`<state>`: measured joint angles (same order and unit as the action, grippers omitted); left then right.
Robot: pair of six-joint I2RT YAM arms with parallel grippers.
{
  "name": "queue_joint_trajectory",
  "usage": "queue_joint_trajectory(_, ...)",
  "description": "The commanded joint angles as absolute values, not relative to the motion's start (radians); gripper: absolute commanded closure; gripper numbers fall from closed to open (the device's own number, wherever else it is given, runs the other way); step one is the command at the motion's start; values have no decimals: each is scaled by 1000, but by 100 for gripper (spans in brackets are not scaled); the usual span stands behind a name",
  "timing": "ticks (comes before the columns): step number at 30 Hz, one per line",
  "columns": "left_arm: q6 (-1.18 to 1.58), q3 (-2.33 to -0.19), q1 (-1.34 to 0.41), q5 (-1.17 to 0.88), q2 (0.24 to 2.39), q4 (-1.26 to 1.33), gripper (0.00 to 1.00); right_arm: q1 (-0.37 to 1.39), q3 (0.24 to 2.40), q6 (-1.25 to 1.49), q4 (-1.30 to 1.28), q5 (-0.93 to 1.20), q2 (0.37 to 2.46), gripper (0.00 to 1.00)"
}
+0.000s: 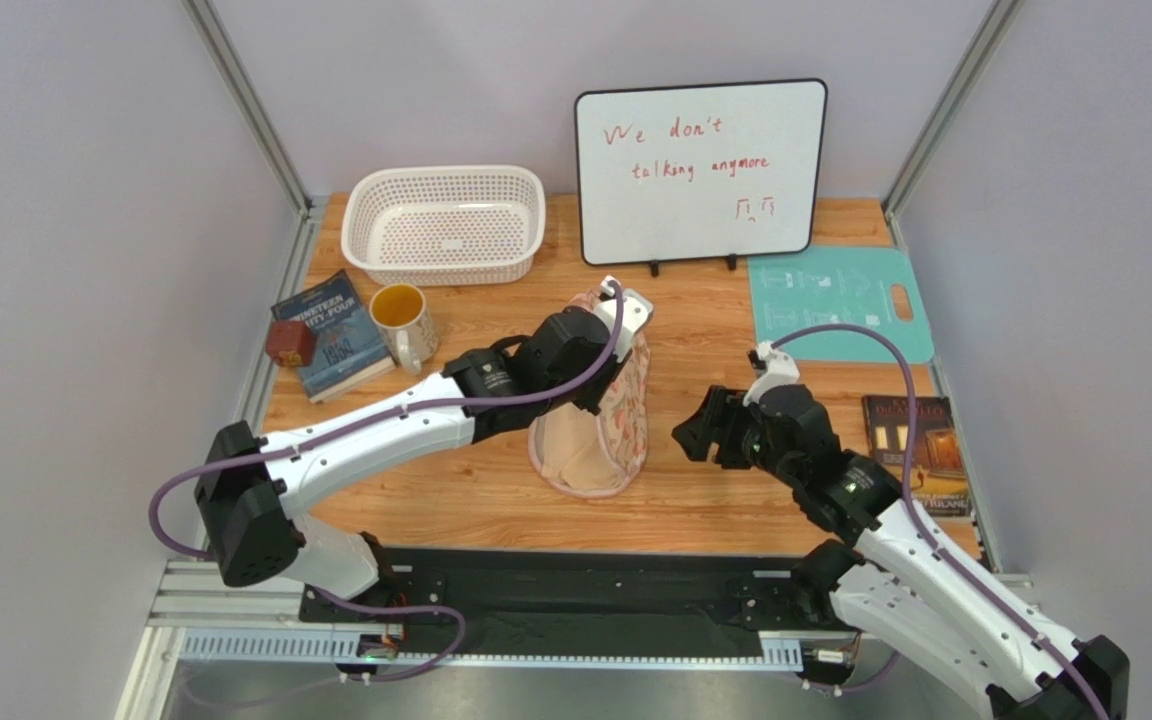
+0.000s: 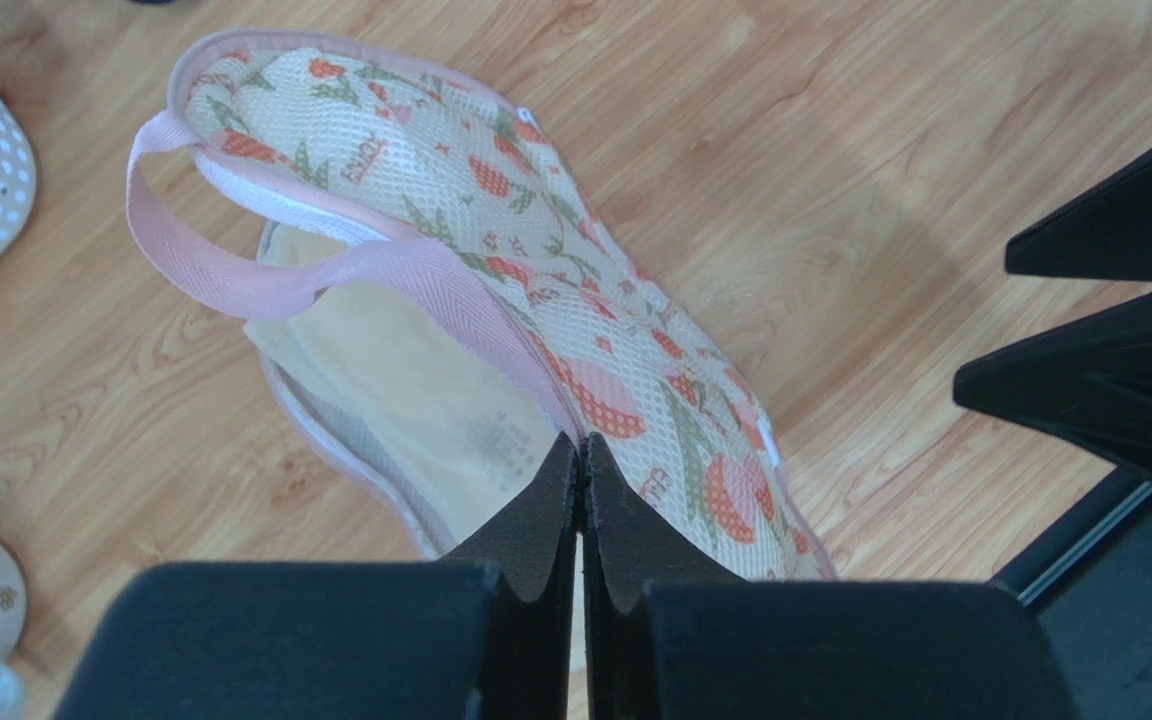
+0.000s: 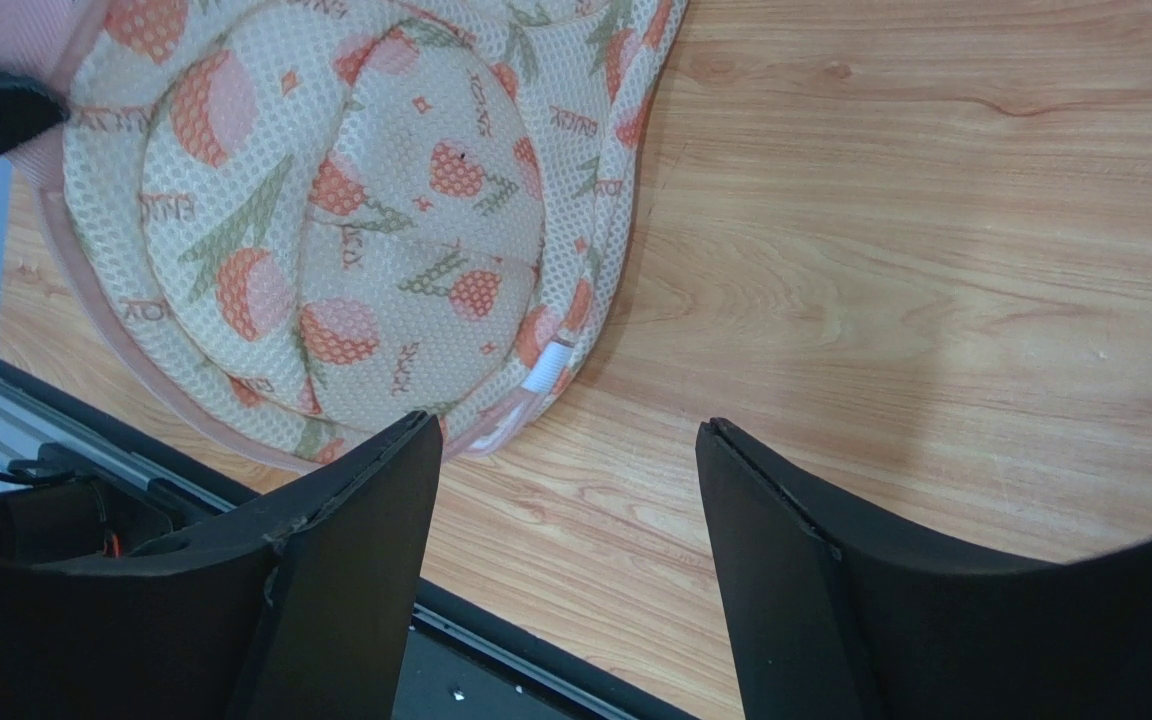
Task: Unzip the laundry bag and remove the bra
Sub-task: Open the laundry bag at the center of the board.
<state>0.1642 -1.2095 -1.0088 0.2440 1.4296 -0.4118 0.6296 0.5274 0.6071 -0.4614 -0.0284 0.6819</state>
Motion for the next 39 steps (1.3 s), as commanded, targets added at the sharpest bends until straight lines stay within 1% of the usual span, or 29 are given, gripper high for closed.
queue_joint_trajectory(1, 117, -1287, -1034, 221, 1474, -425, 100, 629, 514, 578, -400, -15, 646, 31)
queue_joint_trajectory(3, 114, -1299, -1048, 218, 1502, -431, 100, 629, 515, 578, -414, -49, 623, 31)
queue_joint_trajectory(7, 106, -1342, -1081, 216, 1552, -439, 100, 629, 538, 598, -521, -158, 597, 31)
queue_joint_trajectory(10, 106, -1380, -1104, 218, 1603, -449, 100, 629, 545, 615, -563, -182, 578, 31)
queue_joint_trajectory(19, 84, -1485, -1152, 204, 1729, -460, 100, 627, 577, 713, -724, -331, 430, 31)
queue_joint_trajectory(26, 110, -1546, -1166, 152, 1813, -454, 100, 627, 609, 747, -821, -393, 339, 31)
queue_joint_trajectory(35, 172, -1657, -1173, 66, 1962, -431, 100, 629, 667, 739, -877, -403, 304, 31)
queue_joint_trajectory(36, 179, -1664, -1173, 58, 1968, -430, 94, 627, 670, 739, -880, -403, 302, 31)
queue_joint_trajectory(37, 196, -1675, -1173, 55, 1970, -423, 81, 629, 673, 741, -881, -399, 304, 31)
queue_joint_trajectory(38, 202, -1677, -1173, 48, 1970, -417, 66, 627, 675, 741, -881, -397, 302, 31)
queue_joint_trajectory(39, 206, -1678, -1173, 29, 1967, -408, 41, 629, 676, 739, -882, -394, 302, 31)
